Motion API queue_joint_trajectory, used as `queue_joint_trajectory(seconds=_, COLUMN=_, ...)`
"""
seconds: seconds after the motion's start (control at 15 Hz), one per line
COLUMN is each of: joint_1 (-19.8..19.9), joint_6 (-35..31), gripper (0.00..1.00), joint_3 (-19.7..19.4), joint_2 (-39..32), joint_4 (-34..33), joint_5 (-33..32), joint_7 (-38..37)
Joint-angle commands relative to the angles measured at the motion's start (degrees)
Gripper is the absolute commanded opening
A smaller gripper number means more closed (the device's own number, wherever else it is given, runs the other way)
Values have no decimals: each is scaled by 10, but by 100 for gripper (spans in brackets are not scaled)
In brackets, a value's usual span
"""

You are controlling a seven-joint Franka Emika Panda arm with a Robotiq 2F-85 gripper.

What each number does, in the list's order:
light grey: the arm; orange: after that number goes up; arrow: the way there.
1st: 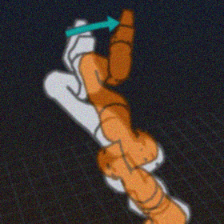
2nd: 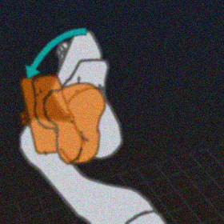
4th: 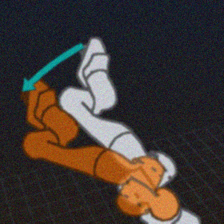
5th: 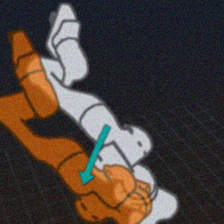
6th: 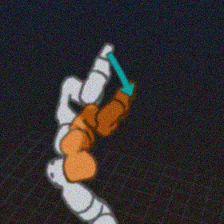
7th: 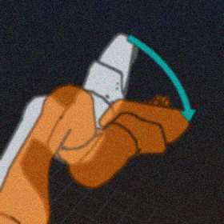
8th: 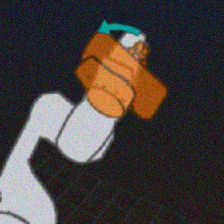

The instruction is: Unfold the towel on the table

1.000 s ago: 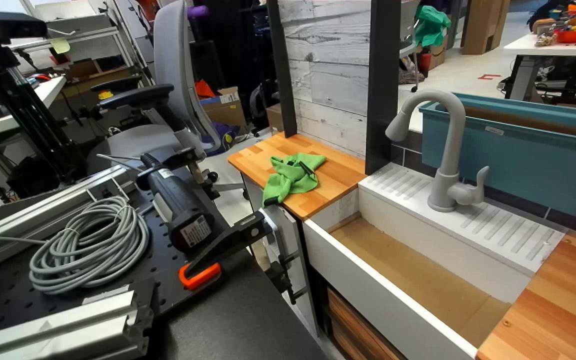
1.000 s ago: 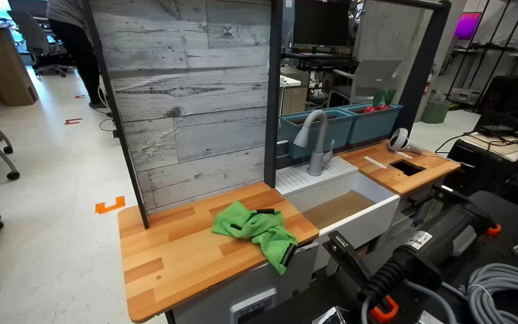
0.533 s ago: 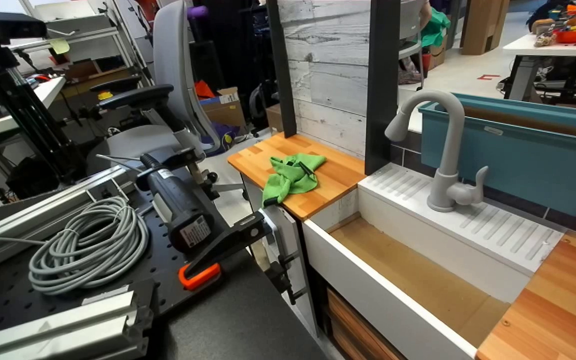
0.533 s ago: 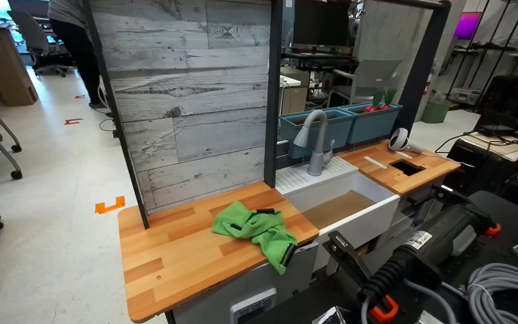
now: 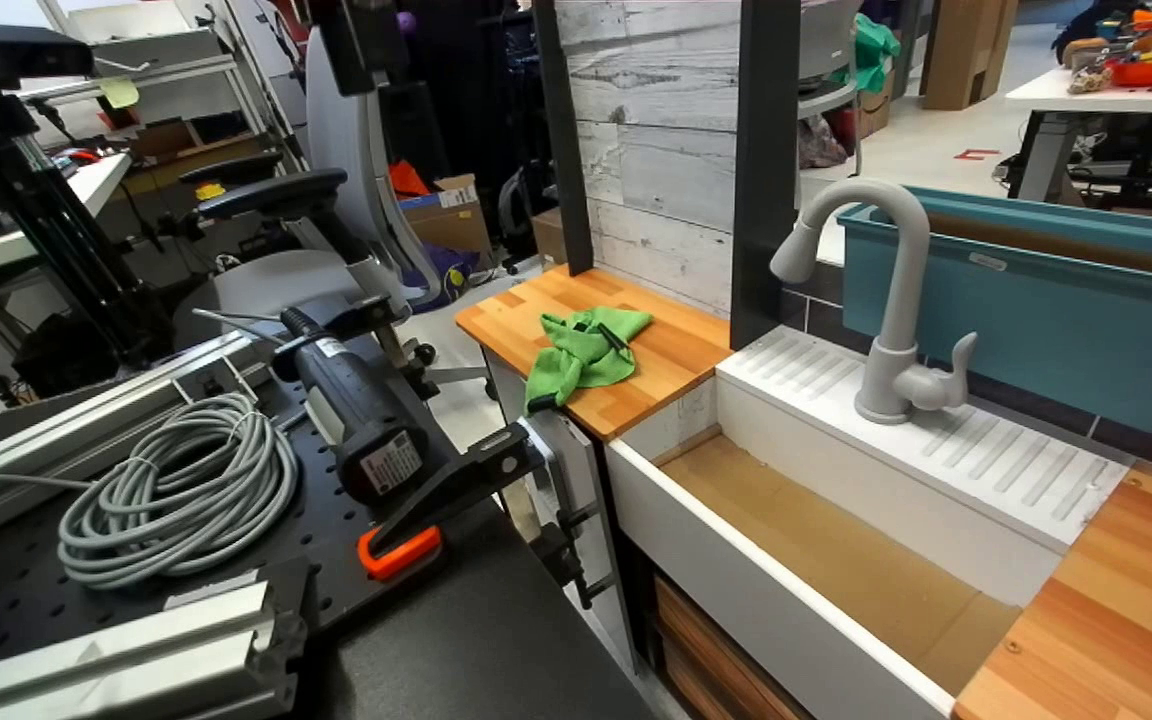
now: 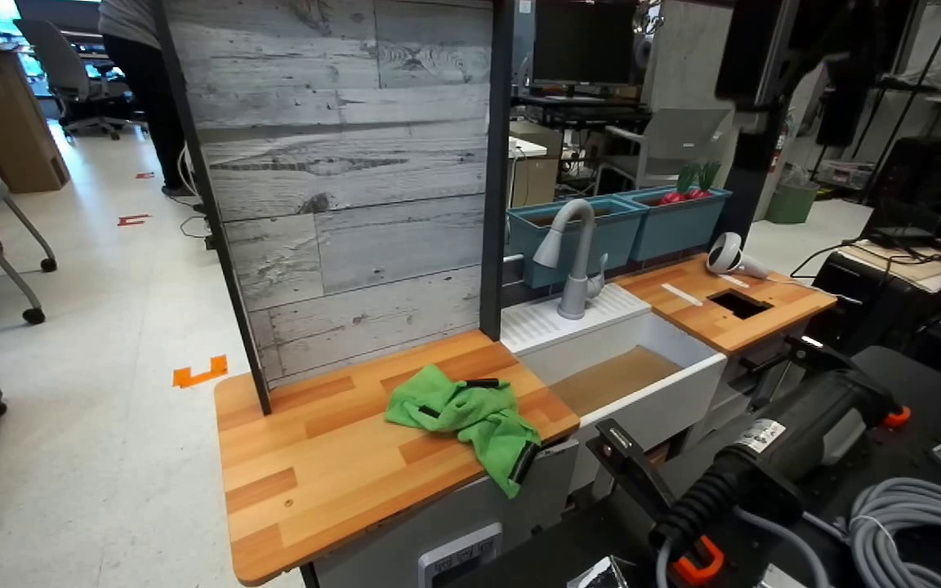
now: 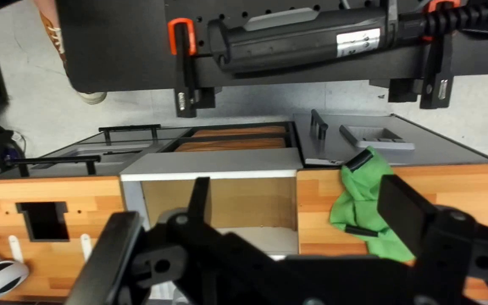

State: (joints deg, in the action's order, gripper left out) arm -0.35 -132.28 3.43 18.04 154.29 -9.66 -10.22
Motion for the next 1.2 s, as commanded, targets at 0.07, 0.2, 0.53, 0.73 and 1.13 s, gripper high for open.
queue_joint_trajectory(seconds=0.07, joint_1=-21, joint_6=-146, gripper=100, joint_3=44, joint_2=-93, joint_4=33, joint_5=1, joint_7=-61)
queue_joint_trajectory(seconds=0.2, joint_1=-22, joint_6=-201, gripper=100, joint_3=58, joint_2=-136, joint_4=39, joint_5=-7, joint_7=-95)
queue_joint_trajectory(seconds=0.53, joint_1=-33, joint_6=-217, gripper=100, joint_3=48, joint_2=-175, joint_4=35, joint_5=-9, joint_7=-103)
queue_joint_trajectory(seconds=0.73, joint_1=-36, joint_6=-219, gripper=100, joint_3=46, joint_2=-189, joint_4=27, joint_5=-8, joint_7=-104)
queue_joint_trajectory(seconds=1.13, joint_1=-36, joint_6=-219, gripper=100, joint_3=46, joint_2=-188, joint_4=25, joint_5=-9, joint_7=-104)
